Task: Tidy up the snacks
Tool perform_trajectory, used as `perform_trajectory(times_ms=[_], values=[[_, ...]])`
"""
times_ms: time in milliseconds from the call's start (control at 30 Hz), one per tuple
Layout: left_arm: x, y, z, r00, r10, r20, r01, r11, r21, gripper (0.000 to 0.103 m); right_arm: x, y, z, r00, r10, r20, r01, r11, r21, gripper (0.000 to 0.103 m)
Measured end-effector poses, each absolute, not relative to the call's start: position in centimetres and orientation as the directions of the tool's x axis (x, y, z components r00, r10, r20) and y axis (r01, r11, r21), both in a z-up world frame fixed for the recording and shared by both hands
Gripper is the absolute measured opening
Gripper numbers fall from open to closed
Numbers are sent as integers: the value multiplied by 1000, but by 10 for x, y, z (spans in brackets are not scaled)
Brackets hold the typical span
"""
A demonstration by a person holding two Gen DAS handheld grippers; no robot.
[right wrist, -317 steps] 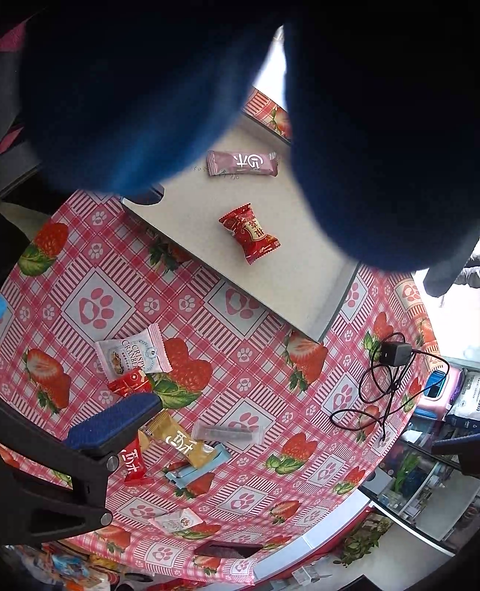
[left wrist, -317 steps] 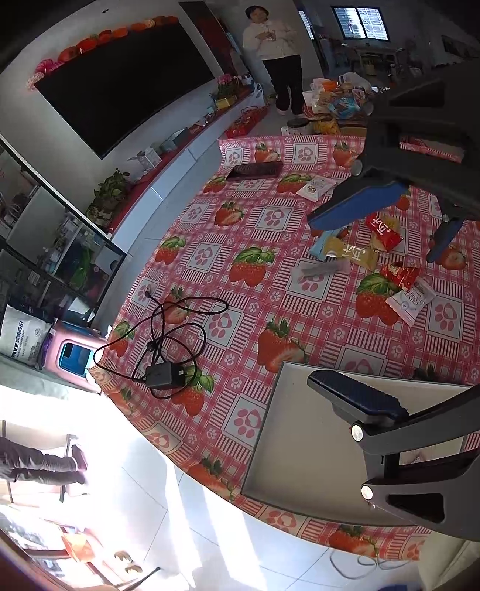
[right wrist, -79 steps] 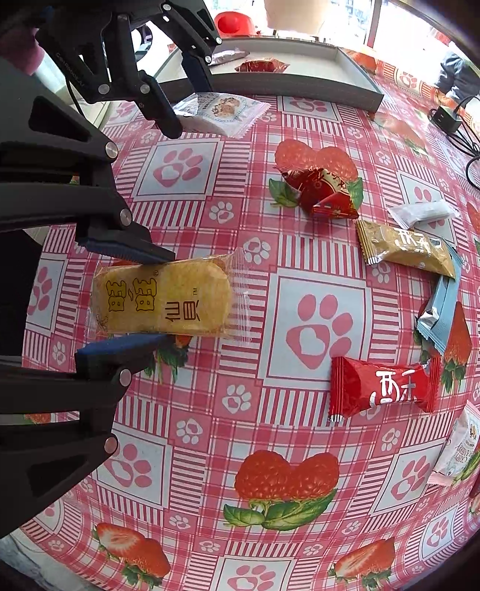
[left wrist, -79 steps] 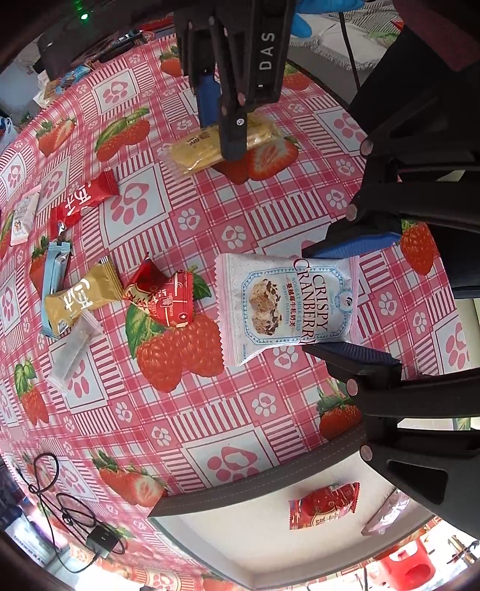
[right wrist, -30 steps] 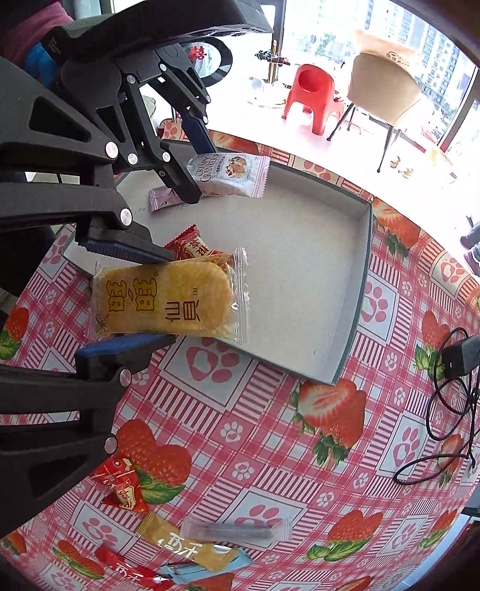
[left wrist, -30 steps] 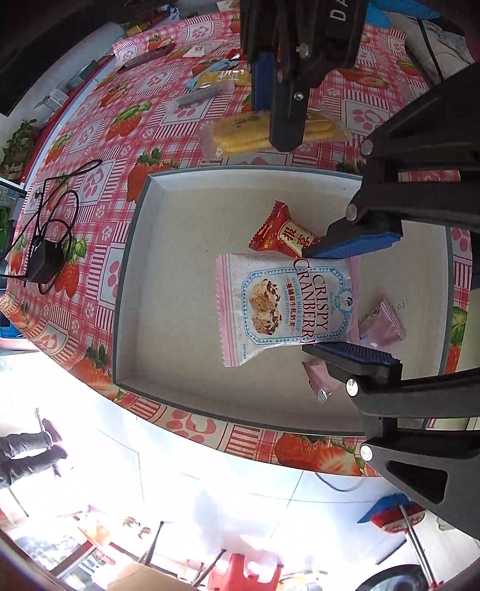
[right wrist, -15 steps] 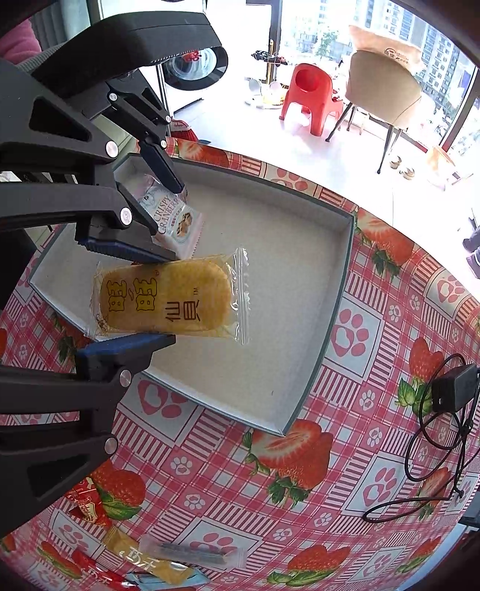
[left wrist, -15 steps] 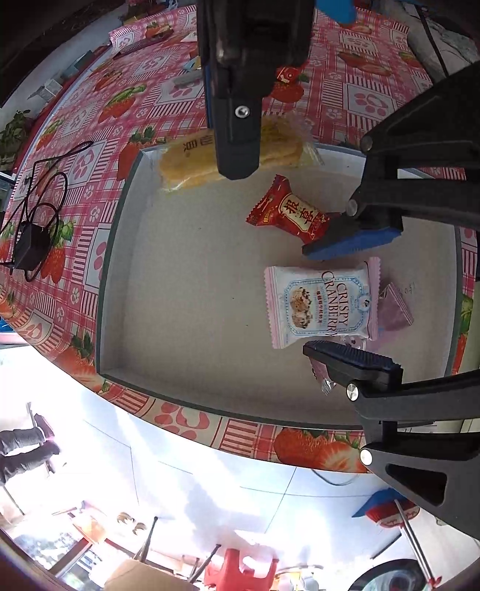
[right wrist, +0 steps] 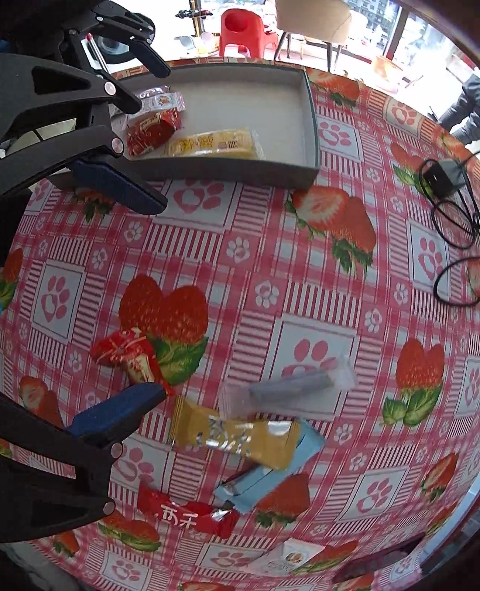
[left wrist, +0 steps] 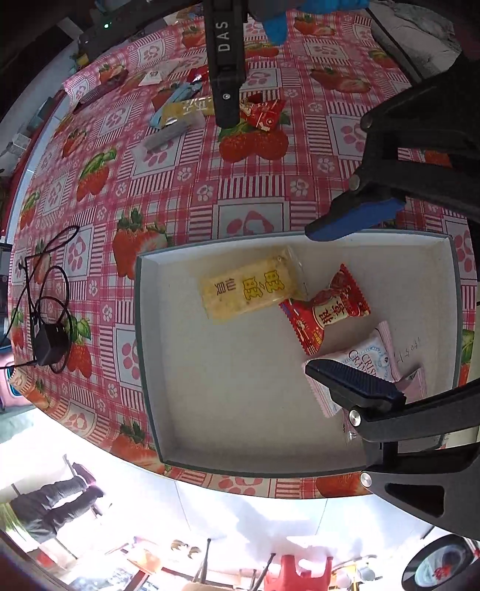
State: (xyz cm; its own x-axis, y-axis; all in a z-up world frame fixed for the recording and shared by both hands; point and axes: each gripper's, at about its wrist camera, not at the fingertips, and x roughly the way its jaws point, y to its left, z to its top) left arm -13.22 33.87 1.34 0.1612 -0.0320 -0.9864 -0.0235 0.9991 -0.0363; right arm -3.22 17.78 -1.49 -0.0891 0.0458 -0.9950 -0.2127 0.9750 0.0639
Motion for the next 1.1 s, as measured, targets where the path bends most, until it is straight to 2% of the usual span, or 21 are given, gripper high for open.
perform_trajectory(times_ms=[200, 333, 567, 900, 933, 967, 1033, 1067, 1100], values=[[-102, 265, 10, 123, -112, -986, 148, 985, -93, 77, -29, 61, -19, -91, -33, -995, 27, 999, -36, 93], [-82, 222, -3, 85, -134, -987, 213, 971, -113, 77, -32, 15, -23, -108, -53, -993, 96, 993, -64, 93], [-57, 163, -24, 82, -88, -993, 346, 937, -54, 77, -23, -15, -30, -106, -30, -994, 97, 995, -40, 93], [-38, 137, -63, 15, -7, -1000, 298, 955, -3, 77, 23, -18, -55, -90, 0, -996, 29, 1000, -2, 93], [-38, 138, -65, 7, -14, -1000, 283, 959, -11, 75, 25, -16, -58, -92, -1, -996, 20, 1000, -3, 92], [-39, 139, -66, 1, -27, -1000, 270, 963, -25, 68, 27, -14, -59, -93, -12, -996, 11, 1000, -13, 84], [-42, 140, -63, 23, -6, -1000, 267, 964, 0, 50, 27, -12, -57, -78, -18, -997, 4, 1000, -18, 76], [-45, 141, -62, 27, -11, -1000, 275, 962, -3, 37, 27, -12, -56, -74, -26, -997, -2, 1000, -26, 65], [-48, 142, -61, 23, -8, -1000, 279, 960, -1, 34, 27, -12, -54, -68, -36, -997, -13, 999, -35, 52]])
